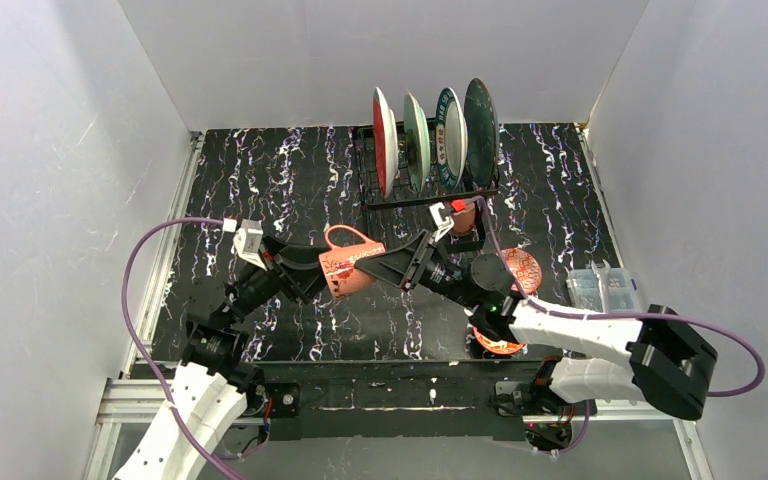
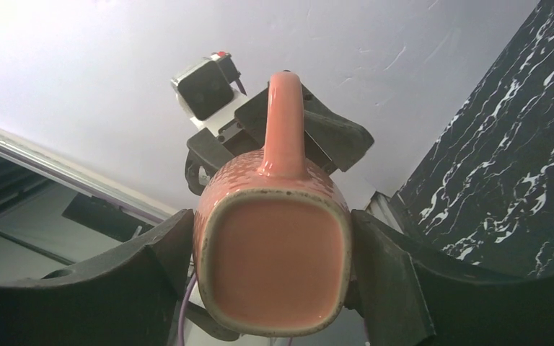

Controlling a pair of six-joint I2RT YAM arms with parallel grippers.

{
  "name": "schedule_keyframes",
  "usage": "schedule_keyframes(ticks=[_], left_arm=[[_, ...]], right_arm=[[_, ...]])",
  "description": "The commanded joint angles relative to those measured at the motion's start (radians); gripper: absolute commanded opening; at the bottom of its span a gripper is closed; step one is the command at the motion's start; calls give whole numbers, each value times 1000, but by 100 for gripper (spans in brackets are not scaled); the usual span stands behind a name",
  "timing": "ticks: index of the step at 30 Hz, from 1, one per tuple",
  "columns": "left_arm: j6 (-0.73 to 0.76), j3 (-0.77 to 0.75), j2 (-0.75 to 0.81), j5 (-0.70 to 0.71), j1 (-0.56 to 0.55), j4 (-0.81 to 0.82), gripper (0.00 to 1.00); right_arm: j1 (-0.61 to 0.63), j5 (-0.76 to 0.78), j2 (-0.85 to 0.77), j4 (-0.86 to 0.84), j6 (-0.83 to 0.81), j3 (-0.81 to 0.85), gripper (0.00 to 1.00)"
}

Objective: Load the mixed dishes into the dish rack
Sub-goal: Turn the cup upside down in the dish rack.

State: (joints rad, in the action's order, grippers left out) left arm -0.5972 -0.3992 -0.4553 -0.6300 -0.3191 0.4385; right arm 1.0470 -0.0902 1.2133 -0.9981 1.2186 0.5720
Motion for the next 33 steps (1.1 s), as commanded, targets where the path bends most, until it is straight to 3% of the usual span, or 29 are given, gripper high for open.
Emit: schedule_keyframes(ticks=[1, 10, 17, 23, 29, 33], left_arm=[[-4, -26, -8, -31, 0, -39, 60], [40, -68, 0, -41, -1, -188, 67], [146, -172, -34, -23, -1, -456, 74], [281, -331, -173, -37, -1, -756, 76], [316, -335, -230, -30, 1, -807, 77], [316, -320, -233, -26, -1, -808, 78]], right_arm=[[-15, 66, -99, -1, -76, 10, 38], [-53, 135, -219, 276, -214, 30, 36], [-81, 215, -325, 519, -368, 49, 35], [-87, 351, -374, 786, -562, 128, 34], [-87, 509, -331, 949, -707, 198, 33], [-87, 577, -295, 963, -769, 218, 33]])
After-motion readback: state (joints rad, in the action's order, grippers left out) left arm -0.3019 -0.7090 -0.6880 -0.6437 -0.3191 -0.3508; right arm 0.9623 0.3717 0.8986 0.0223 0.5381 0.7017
